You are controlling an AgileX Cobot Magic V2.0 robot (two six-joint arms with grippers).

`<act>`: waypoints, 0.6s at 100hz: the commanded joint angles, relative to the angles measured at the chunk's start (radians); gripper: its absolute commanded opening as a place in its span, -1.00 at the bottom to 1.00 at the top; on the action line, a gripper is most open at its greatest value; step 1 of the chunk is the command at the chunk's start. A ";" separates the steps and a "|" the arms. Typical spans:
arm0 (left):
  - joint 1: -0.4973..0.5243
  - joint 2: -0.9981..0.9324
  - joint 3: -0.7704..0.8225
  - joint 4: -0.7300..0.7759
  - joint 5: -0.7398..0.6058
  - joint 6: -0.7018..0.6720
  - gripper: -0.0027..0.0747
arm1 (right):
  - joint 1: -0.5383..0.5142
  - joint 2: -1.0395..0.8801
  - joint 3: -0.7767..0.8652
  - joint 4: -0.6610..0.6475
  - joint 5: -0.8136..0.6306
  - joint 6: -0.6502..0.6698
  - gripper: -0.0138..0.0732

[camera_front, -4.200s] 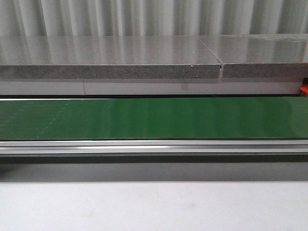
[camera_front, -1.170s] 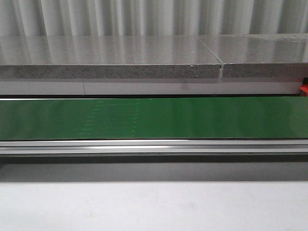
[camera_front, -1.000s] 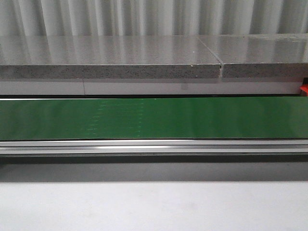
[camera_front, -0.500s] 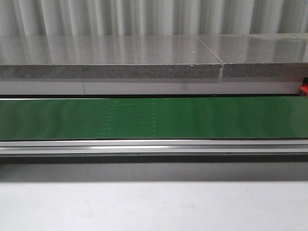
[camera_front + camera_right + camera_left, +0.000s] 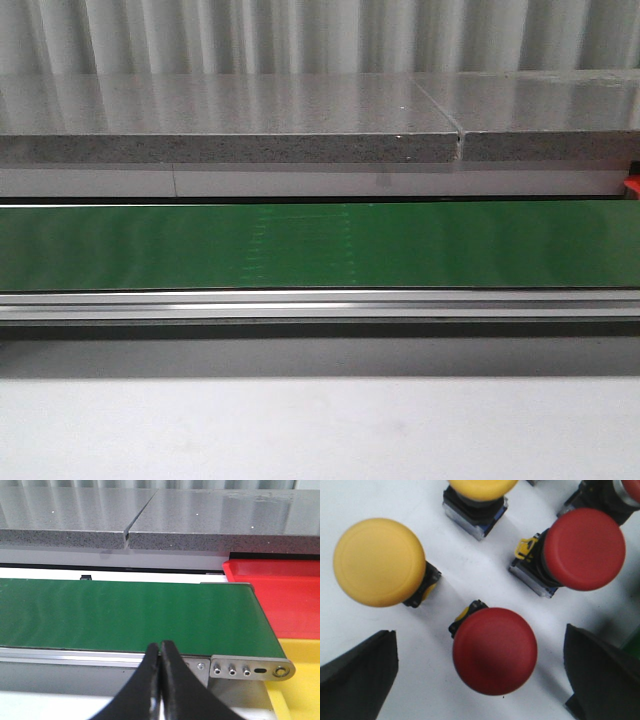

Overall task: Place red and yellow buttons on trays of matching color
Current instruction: 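Carry the red button onto the green belt and open the left gripper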

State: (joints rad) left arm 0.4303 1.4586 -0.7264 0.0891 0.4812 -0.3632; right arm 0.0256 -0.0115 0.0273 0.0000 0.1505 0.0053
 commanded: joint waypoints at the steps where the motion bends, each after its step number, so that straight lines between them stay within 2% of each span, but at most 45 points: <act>1: 0.003 -0.024 -0.030 -0.012 -0.049 -0.009 0.71 | 0.000 -0.009 -0.015 -0.006 -0.084 -0.005 -0.89; 15: 0.003 -0.024 -0.030 -0.014 -0.050 -0.009 0.70 | 0.000 -0.009 -0.015 -0.006 -0.084 -0.005 -0.89; 27: 0.003 -0.024 -0.030 -0.016 -0.048 -0.009 0.51 | 0.000 -0.009 -0.015 -0.006 -0.084 -0.005 -0.89; 39: 0.003 -0.024 -0.030 -0.016 -0.029 -0.009 0.13 | 0.000 -0.009 -0.015 -0.006 -0.084 -0.005 -0.89; 60: 0.003 -0.048 -0.030 -0.016 0.061 -0.009 -0.70 | 0.000 -0.009 -0.015 -0.006 -0.084 -0.005 -0.89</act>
State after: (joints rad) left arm 0.4303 1.4567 -0.7282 0.0796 0.5182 -0.3632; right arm 0.0256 -0.0115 0.0273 0.0000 0.1505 0.0000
